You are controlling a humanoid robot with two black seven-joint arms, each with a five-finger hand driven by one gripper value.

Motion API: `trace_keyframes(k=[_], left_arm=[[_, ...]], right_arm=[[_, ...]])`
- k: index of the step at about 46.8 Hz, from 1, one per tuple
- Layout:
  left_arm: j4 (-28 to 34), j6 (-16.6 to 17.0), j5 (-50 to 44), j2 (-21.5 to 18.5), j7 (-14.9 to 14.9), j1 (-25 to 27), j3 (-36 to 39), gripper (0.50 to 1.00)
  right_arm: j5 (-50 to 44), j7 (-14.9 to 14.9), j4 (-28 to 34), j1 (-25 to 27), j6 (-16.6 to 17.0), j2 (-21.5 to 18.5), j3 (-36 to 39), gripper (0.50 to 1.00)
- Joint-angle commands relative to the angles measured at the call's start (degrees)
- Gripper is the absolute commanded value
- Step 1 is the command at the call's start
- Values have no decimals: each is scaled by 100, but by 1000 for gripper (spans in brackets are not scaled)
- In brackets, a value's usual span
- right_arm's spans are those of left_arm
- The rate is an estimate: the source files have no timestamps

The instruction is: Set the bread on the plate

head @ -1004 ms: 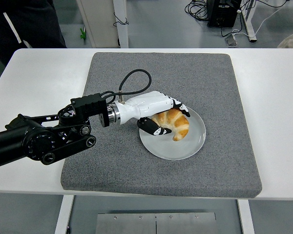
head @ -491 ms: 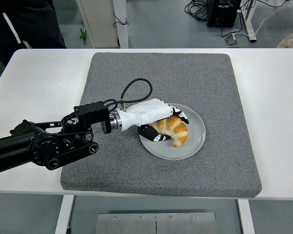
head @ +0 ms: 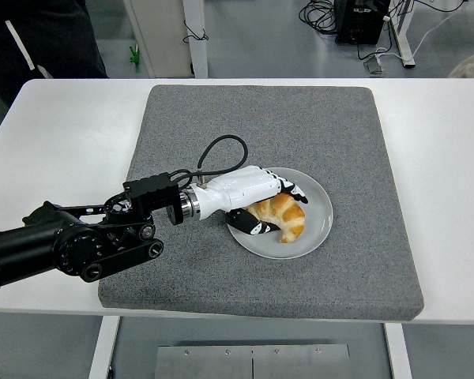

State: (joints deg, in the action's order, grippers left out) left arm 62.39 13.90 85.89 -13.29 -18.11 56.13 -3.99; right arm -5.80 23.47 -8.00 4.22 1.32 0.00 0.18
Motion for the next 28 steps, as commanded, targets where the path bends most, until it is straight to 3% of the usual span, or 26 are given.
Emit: trace_keyframes(k=[1, 7, 11, 28], left_arm=[[-8, -1, -11, 2, 1, -15, -5, 751], [-8, -1, -37, -7, 1, -15, 4, 864], [1, -10, -37, -7, 1, -15, 12, 907], [71, -89, -81, -24, -175, -15, 4, 955]], right_arm=[[0, 0, 0, 0, 8, 0, 0, 1000], [0, 0, 0, 0, -1, 0, 0, 1000], [0, 0, 0, 0, -1, 0, 0, 1000], [0, 0, 0, 0, -1, 0, 0, 1000]])
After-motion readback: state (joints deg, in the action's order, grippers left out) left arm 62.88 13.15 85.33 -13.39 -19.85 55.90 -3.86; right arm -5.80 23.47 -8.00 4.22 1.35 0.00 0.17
